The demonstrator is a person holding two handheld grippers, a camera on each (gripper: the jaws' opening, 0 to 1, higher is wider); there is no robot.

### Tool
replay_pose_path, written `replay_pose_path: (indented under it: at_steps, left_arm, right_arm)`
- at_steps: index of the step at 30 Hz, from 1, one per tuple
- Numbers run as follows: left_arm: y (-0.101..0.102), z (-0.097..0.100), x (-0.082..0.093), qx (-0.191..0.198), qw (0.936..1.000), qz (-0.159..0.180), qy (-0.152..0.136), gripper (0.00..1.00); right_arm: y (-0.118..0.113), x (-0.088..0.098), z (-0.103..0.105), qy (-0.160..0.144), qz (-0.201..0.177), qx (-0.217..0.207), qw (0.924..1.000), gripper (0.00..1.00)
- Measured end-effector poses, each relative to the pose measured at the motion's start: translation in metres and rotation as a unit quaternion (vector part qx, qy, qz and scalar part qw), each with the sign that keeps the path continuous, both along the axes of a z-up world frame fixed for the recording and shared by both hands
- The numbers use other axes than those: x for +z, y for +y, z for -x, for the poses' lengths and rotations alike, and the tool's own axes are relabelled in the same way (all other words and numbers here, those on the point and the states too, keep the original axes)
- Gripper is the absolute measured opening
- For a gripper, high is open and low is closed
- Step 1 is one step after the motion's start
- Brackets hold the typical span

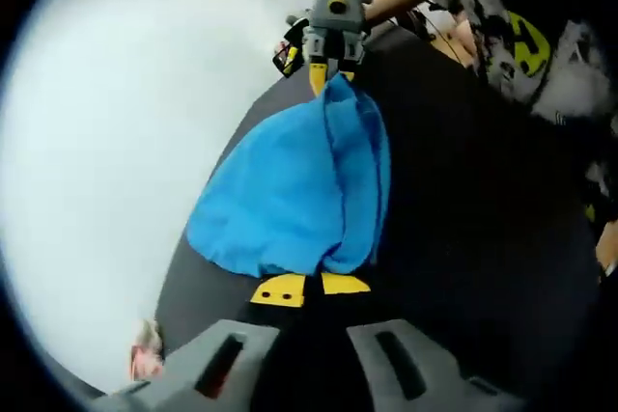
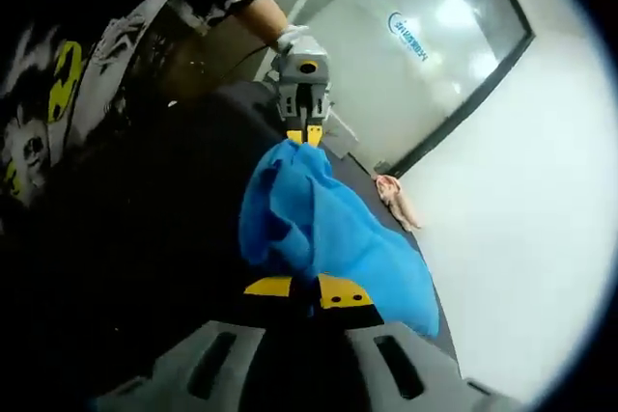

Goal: Spread out the cloth and fold it

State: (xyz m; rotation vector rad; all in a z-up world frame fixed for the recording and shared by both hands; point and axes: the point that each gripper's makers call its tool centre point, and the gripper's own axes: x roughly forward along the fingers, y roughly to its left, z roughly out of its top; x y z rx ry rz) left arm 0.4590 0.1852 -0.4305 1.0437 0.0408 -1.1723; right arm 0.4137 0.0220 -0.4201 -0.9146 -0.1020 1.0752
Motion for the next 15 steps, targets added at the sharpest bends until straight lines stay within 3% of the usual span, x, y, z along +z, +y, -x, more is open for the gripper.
replay_pose_path:
  at_steps: [2, 3, 4, 6, 8, 12, 14, 15]
  left_arm:
    - [0.001, 0.006, 0.0, 0.028, 0.998, 0.012, 0.055, 0.0]
    - [-0.003, 0.011, 0.001, 0.022, 0.9971, 0.023, 0.068, 0.0]
    - [-0.007, 0.019, 0.002, 0.003, 0.9971, 0.031, 0.069, 0.0]
    - [-0.007, 0.022, 0.001, 0.011, 0.9986, 0.02, 0.049, 0.0]
    - [-0.009, 0.025, 0.002, 0.013, 0.9981, 0.029, 0.052, 0.0]
    - [0.001, 0.024, 0.002, 0.026, 0.9989, 0.014, 0.037, 0.0]
    - [0.007, 0.026, 0.007, 0.042, 0.9966, 0.034, 0.062, 0.0]
    - [0.008, 0.029, 0.011, 0.037, 0.9969, 0.037, 0.059, 0.0]
  right_arm:
    - [-0.002, 0.009, 0.003, 0.026, -0.038, -0.003, 0.9989, 0.04]
    - [-0.006, 0.014, 0.003, 0.02, -0.038, -0.003, 0.9991, 0.03]
    - [-0.007, 0.018, 0.005, 0.017, -0.042, -0.002, 0.999, 0.03]
    - [-0.011, 0.026, 0.008, 0.025, -0.059, -0.003, 0.9979, 0.03]
    - [-0.016, 0.028, 0.009, 0.02, -0.061, -0.005, 0.9979, 0.03]
    - [-0.018, 0.034, 0.012, 0.021, -0.069, -0.01, 0.9974, 0.03]
    - [-0.016, 0.037, 0.014, 0.024, -0.072, -0.011, 0.997, 0.03]
    - [-0.015, 0.036, 0.017, 0.039, -0.072, -0.01, 0.9966, 0.03]
